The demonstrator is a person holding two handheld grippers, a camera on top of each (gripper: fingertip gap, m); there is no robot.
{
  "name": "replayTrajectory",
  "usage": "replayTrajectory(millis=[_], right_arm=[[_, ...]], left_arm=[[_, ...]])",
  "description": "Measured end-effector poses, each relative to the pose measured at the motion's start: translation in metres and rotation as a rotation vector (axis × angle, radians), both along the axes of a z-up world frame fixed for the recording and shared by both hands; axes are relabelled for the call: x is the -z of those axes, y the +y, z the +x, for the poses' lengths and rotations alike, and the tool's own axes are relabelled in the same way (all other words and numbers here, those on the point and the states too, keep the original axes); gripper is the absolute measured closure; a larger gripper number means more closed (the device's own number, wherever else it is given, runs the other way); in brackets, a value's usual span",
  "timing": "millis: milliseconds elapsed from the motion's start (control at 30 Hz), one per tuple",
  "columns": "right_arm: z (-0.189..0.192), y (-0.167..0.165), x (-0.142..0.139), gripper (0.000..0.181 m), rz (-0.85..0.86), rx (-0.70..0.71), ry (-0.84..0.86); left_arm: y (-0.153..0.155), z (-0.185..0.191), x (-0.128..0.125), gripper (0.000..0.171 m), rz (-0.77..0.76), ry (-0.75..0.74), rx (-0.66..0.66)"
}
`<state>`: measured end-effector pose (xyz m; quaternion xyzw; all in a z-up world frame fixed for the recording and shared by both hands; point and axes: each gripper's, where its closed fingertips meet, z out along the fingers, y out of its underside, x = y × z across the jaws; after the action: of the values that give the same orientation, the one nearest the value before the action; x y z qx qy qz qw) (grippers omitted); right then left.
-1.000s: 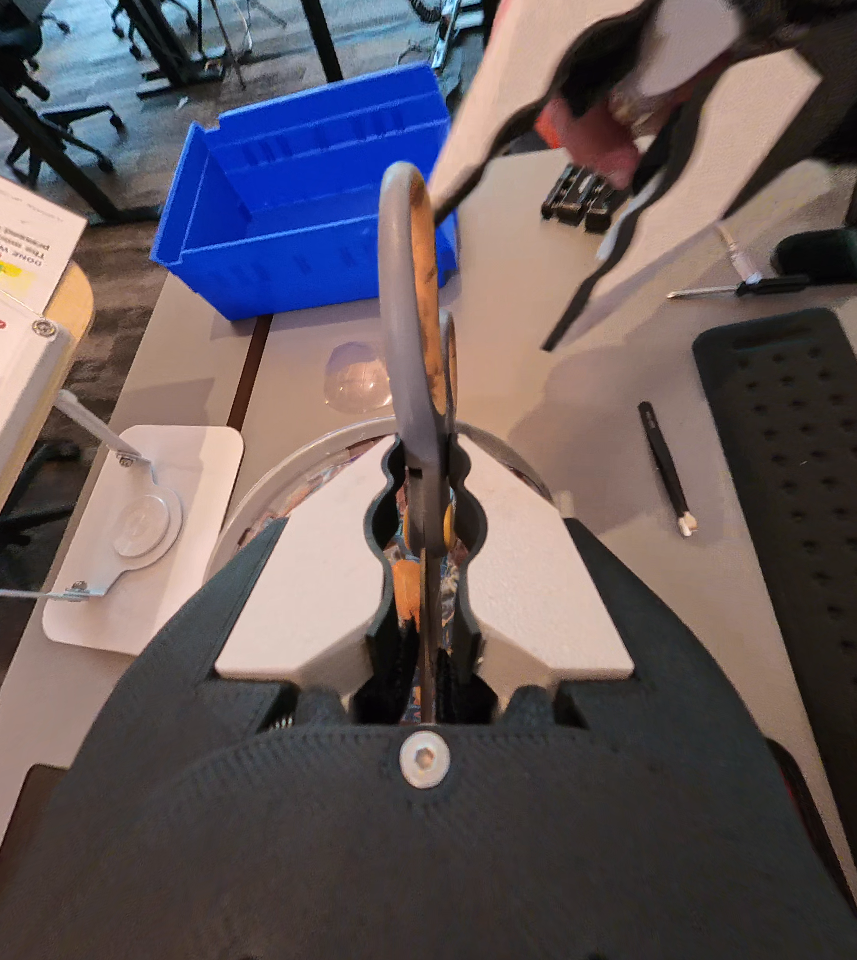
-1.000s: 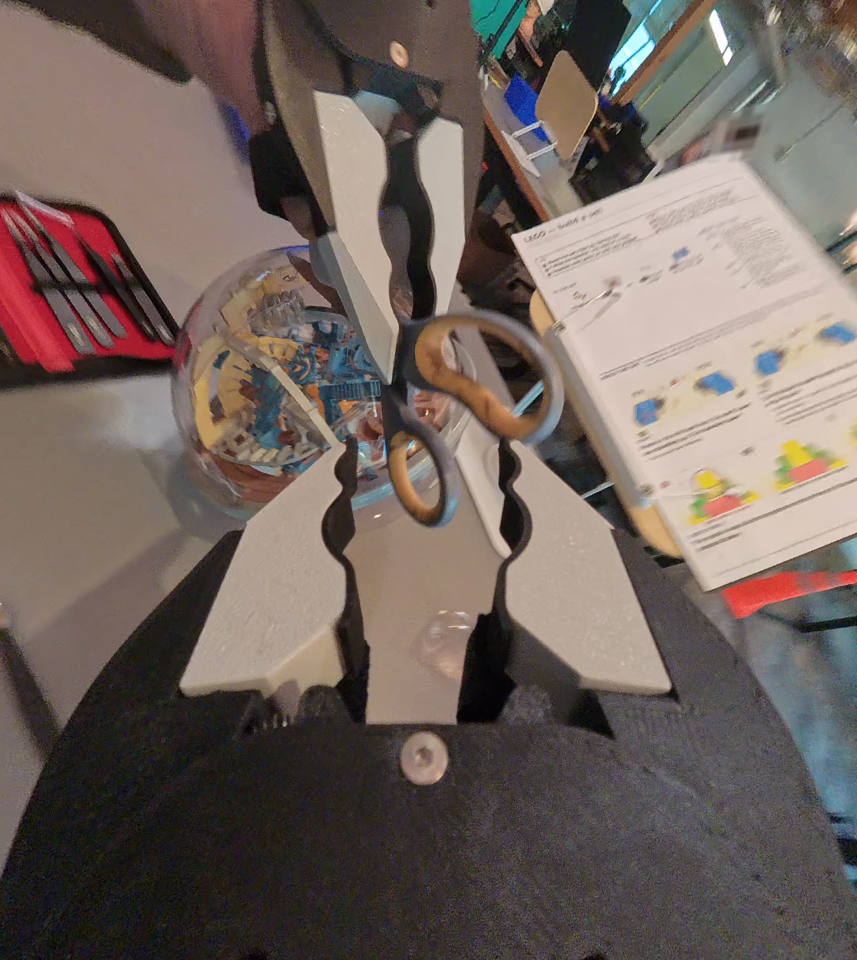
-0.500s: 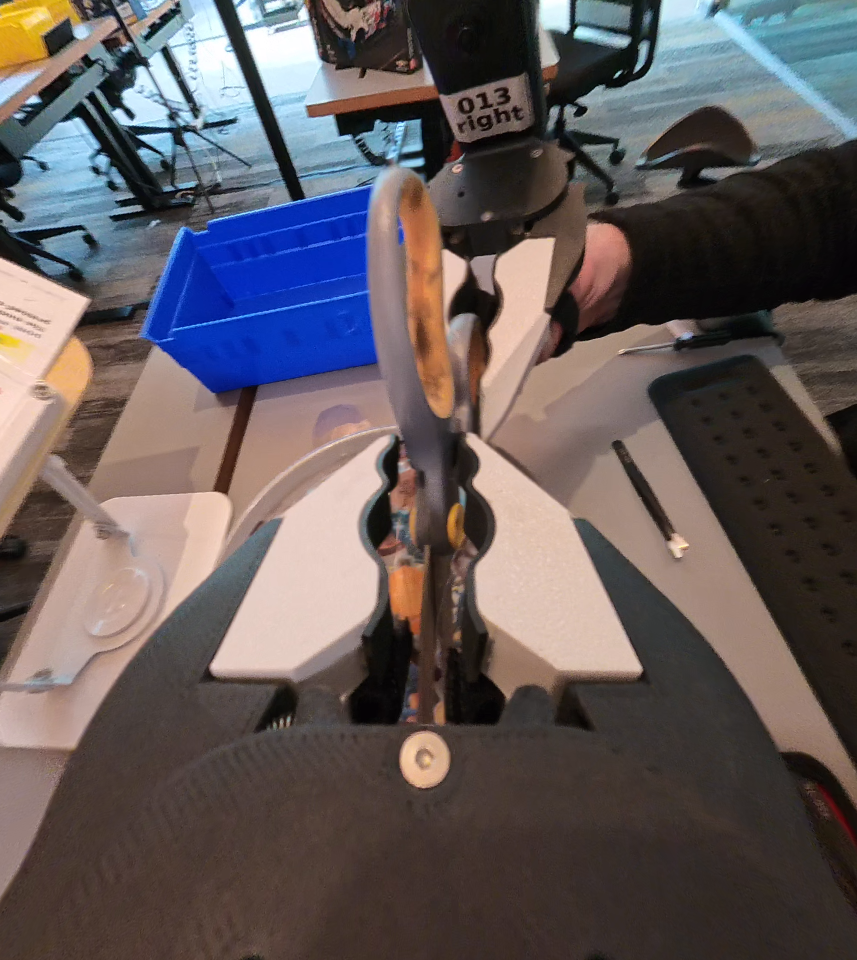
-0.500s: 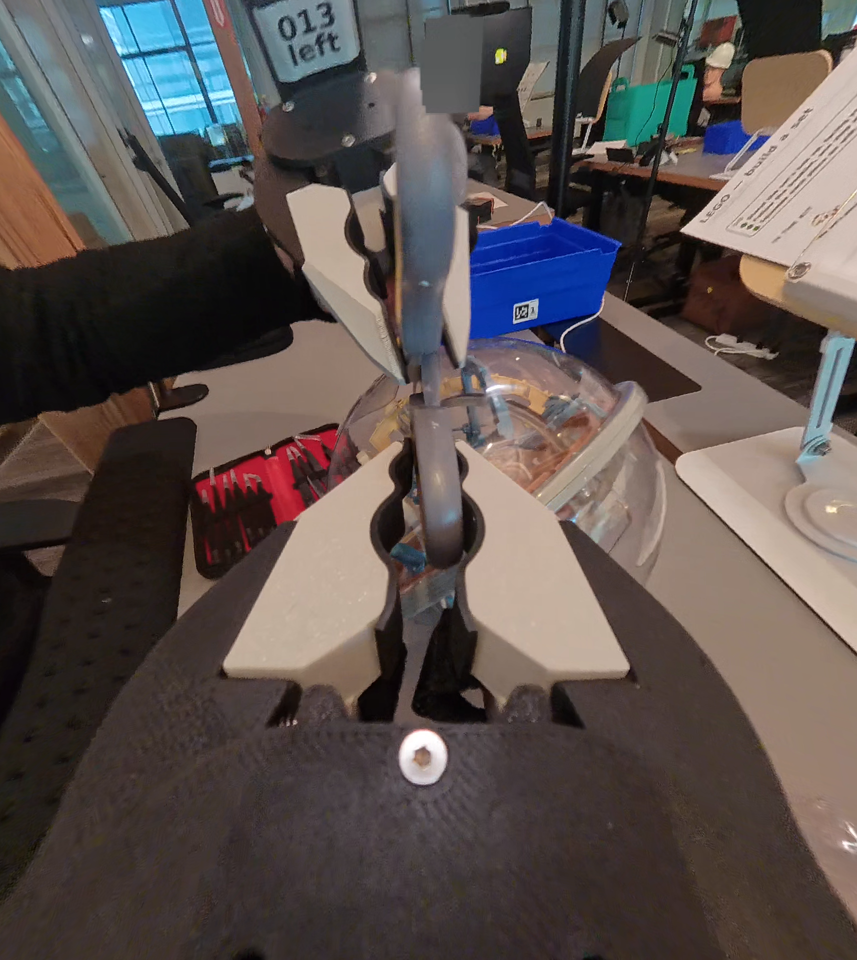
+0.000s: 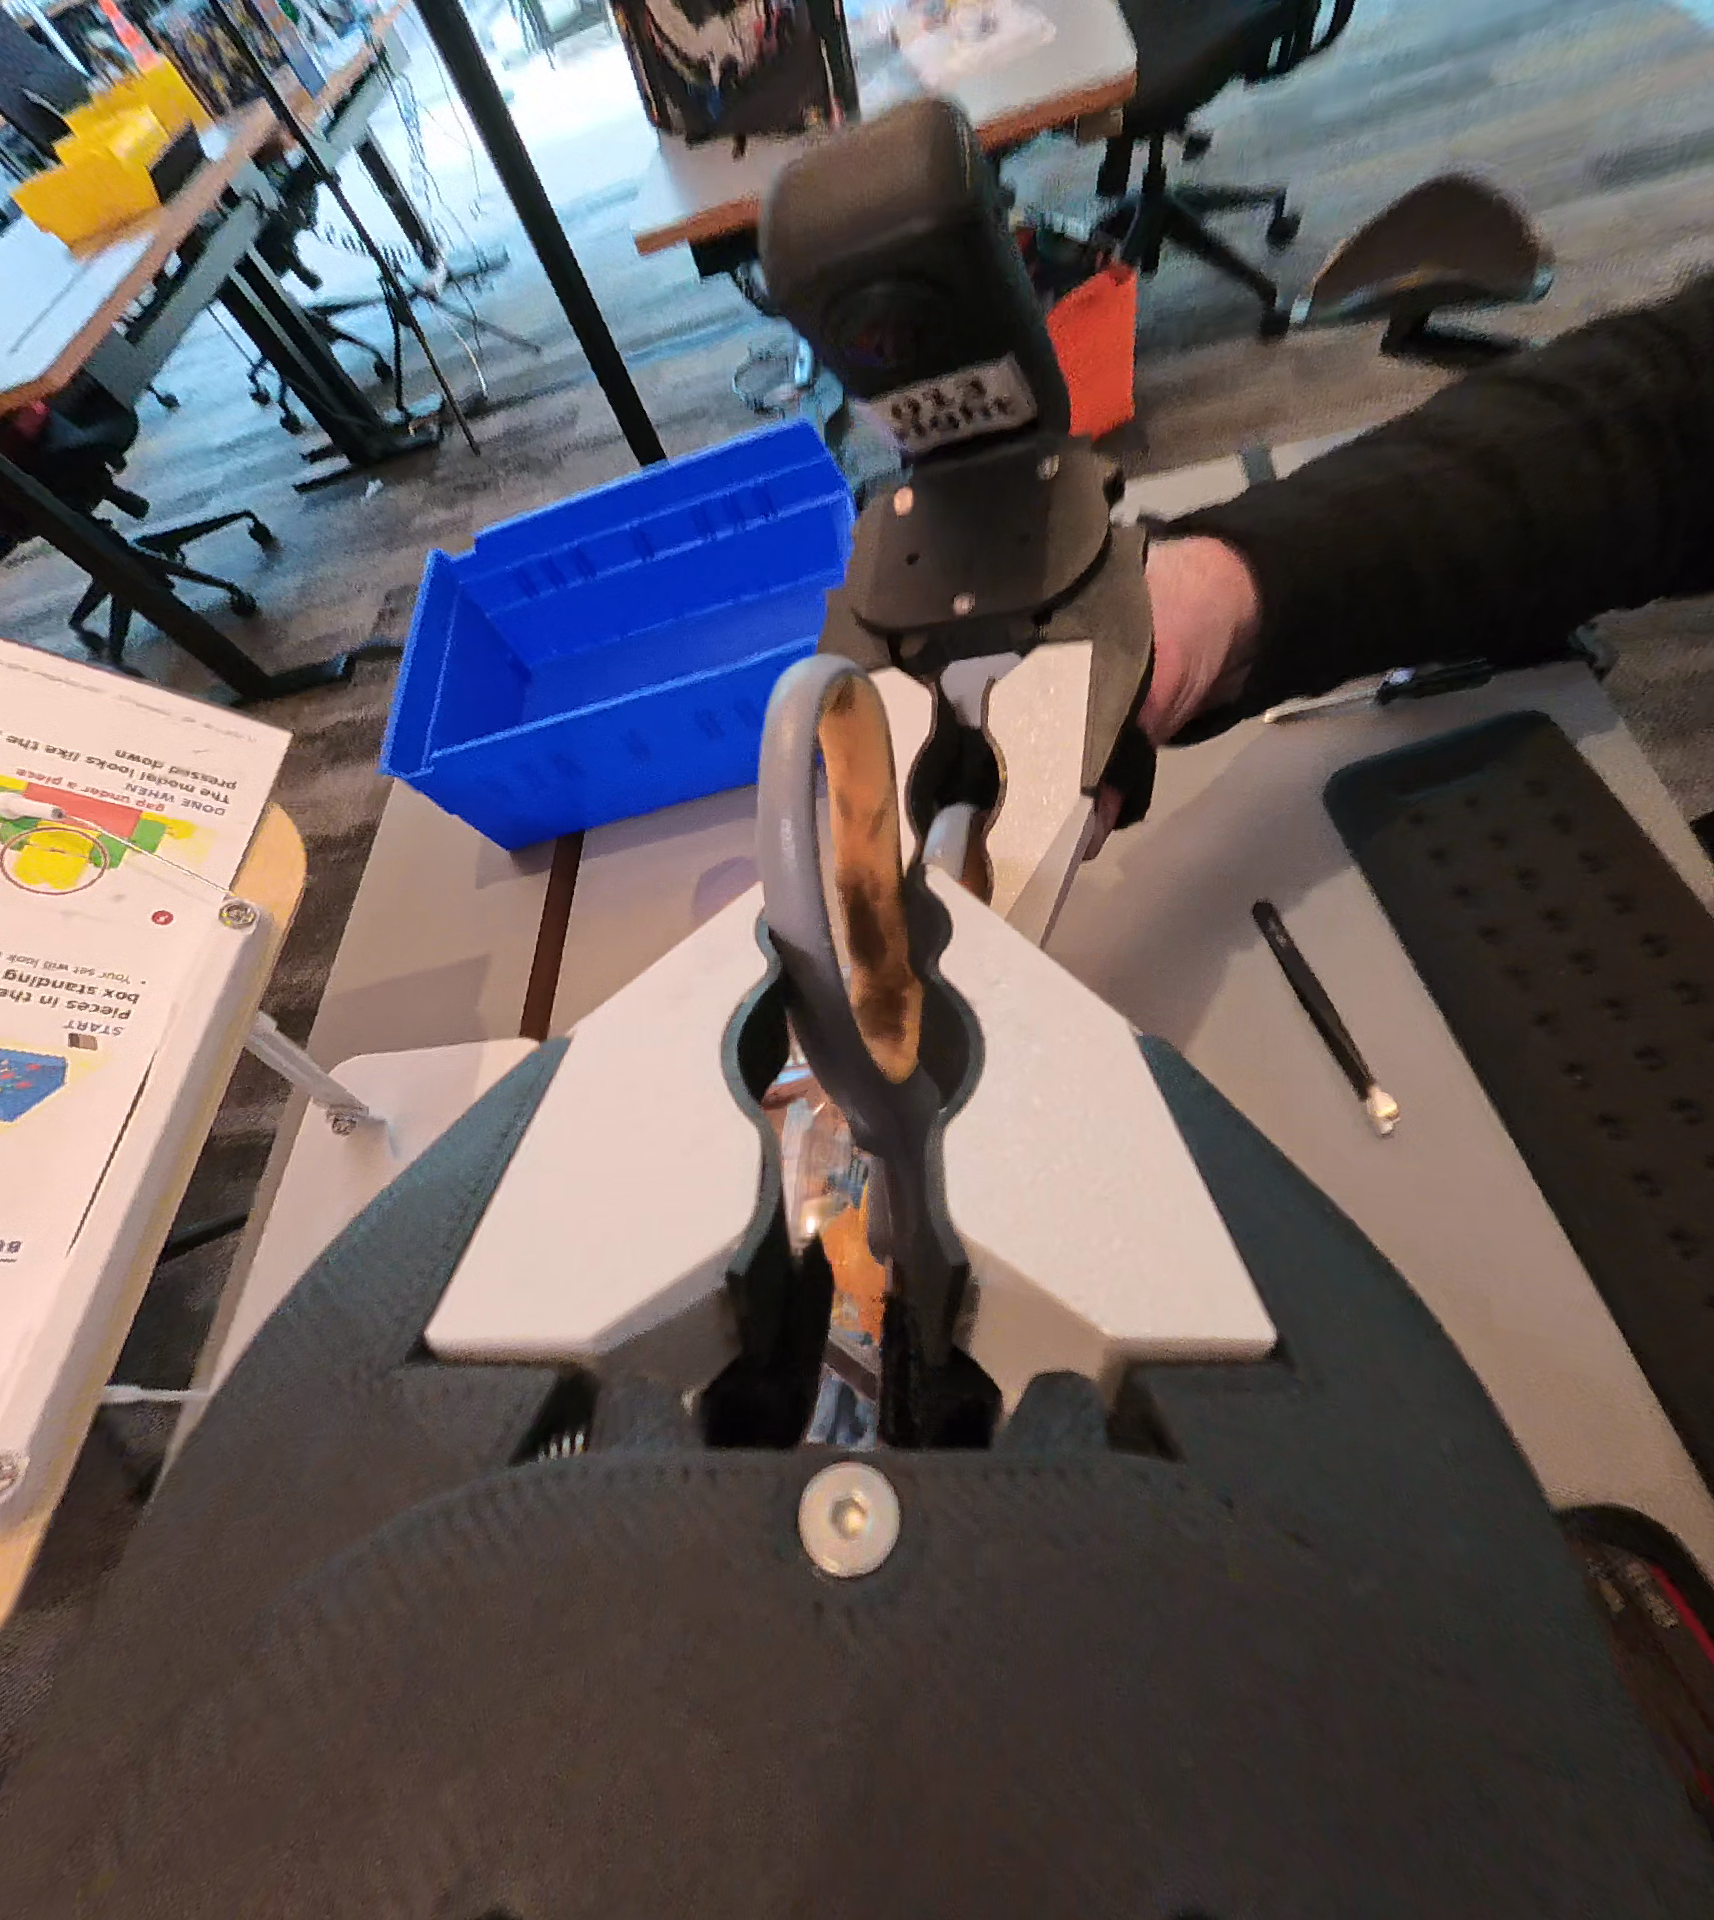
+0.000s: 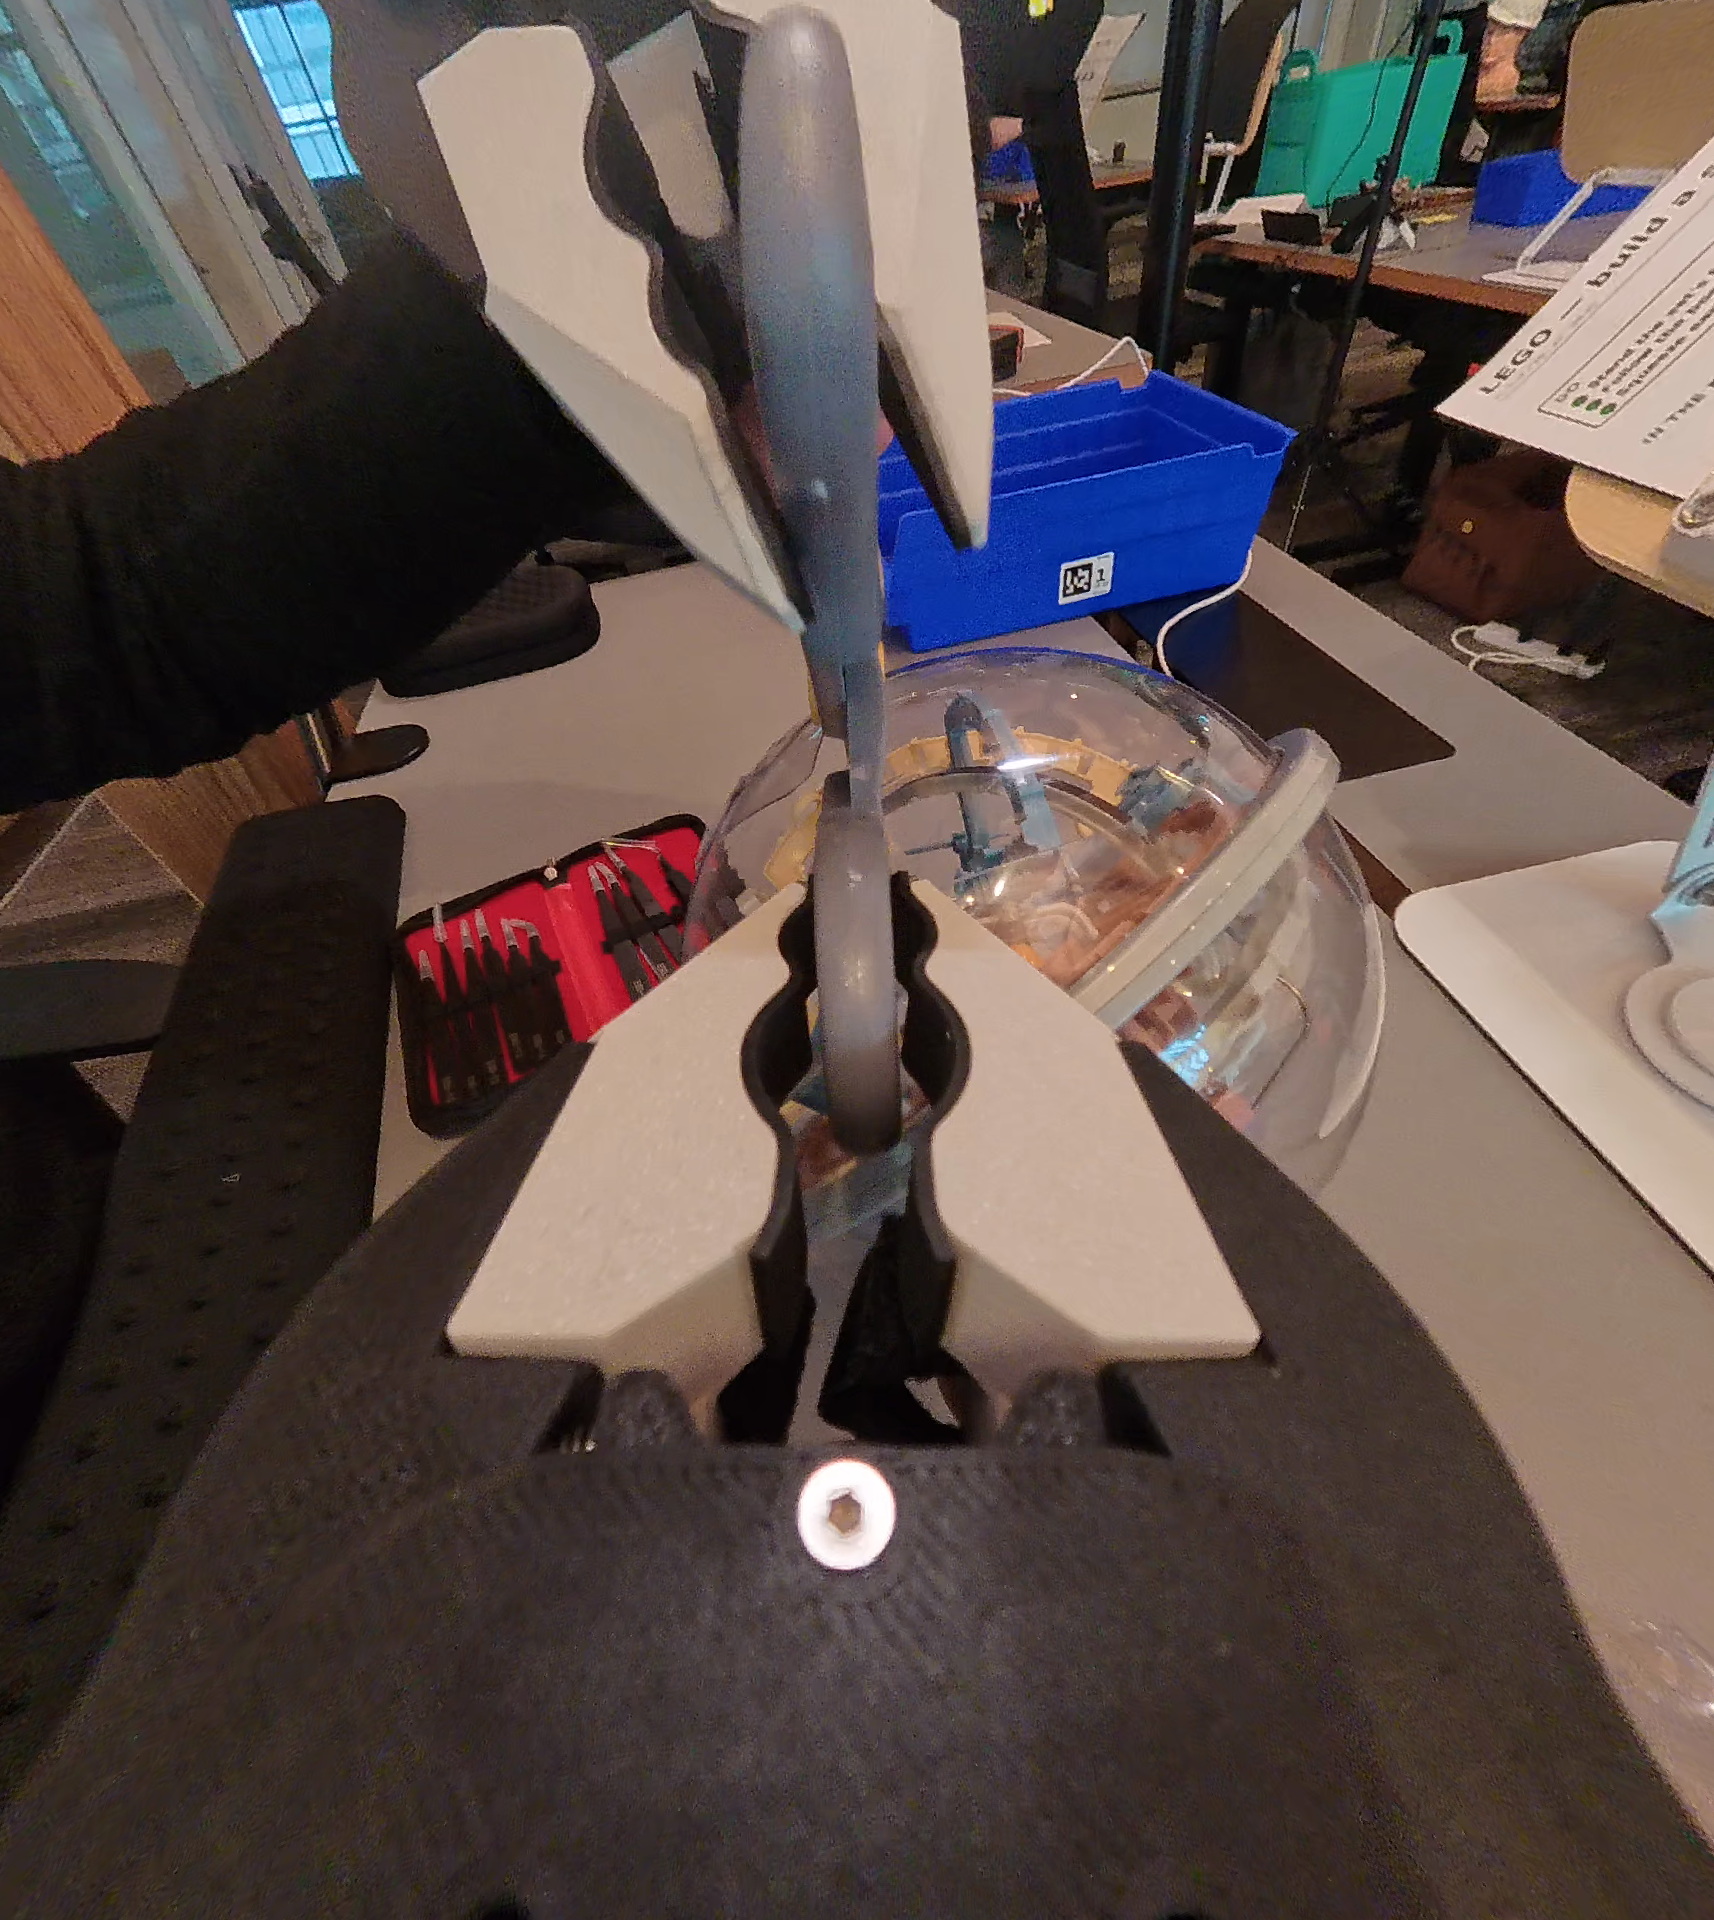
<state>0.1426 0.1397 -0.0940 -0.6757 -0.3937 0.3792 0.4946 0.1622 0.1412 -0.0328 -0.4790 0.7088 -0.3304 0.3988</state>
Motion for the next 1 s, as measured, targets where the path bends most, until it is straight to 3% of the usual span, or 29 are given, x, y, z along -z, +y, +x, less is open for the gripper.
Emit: replayTrajectory(millis=[133, 233, 333, 533, 733, 833, 1000], right_arm=[[-0.011, -0.002, 0.002, 0.172, -0.005, -0.027, -0.007], [-0.017, -0.001, 0.004, 0.172, -0.004, -0.024, -0.055], [-0.022, -0.001, 0.005, 0.173, -0.008, -0.026, -0.117], [-0.037, 0.003, 0.010, 0.173, -0.004, -0.020, -0.244], [-0.054, -0.002, 0.016, 0.174, -0.016, -0.046, -0.215], [-0.063, -0.002, 0.016, 0.175, -0.029, -0.047, -0.108], [-0.059, -0.003, 0.005, 0.173, -0.014, -0.050, -0.007]], left_arm=[[-0.003, -0.012, -0.002, 0.158, -0.042, -0.043, 0.027], [-0.003, -0.018, -0.018, 0.147, -0.038, -0.079, 0.016], [0.003, -0.020, -0.015, 0.162, 0.058, -0.003, -0.025], [-0.001, -0.019, 0.001, 0.167, 0.090, 0.092, -0.016], [-0.005, -0.011, 0.020, 0.168, 0.151, 0.174, -0.025], [-0.007, -0.009, 0.023, 0.167, 0.145, 0.168, -0.033], [0.003, -0.021, 0.001, 0.168, 0.134, 0.051, -0.080]])
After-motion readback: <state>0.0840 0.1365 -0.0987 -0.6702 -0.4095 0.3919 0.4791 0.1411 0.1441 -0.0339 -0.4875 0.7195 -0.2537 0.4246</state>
